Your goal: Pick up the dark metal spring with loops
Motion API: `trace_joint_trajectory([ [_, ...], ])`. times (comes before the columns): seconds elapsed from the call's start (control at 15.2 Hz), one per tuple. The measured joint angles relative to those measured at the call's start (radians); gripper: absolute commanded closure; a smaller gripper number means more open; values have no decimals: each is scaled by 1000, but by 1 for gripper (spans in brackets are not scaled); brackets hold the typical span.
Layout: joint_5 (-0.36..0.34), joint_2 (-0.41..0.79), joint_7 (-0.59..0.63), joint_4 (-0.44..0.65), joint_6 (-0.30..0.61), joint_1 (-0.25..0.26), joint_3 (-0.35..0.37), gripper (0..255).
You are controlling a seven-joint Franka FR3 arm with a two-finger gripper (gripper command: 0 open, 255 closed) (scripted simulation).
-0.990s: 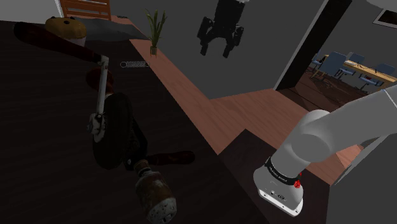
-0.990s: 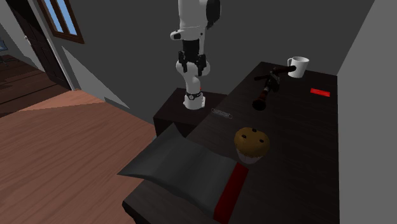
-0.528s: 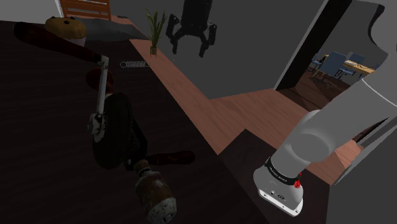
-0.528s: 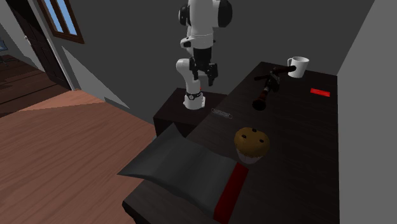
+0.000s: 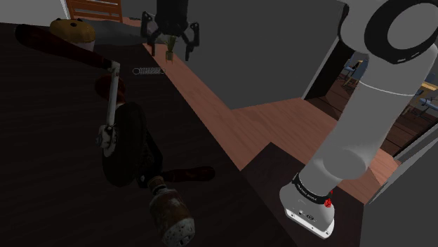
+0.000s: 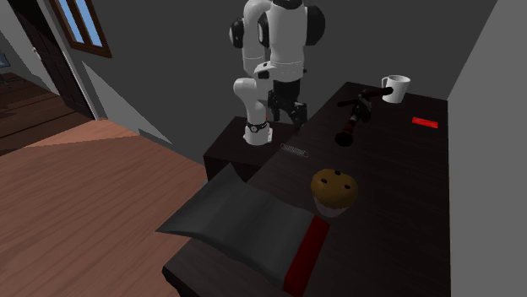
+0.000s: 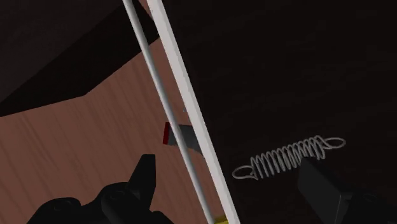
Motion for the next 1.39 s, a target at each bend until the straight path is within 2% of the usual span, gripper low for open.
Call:
trace_joint_trajectory([
  [0.26,-79,210,133,262,-87,82,5,0],
  [0.33,-89,240,147,293,-92,94,2,0],
  [0.53,-92,253,156,274,-64,96,-1,0],
  [0.79,-85,235,155,196,-3,84,-1,0],
  [0.86,-86,238,156,193,2,85,-1,255],
  [1.39,-86,239,156,191,6,85,-1,255],
])
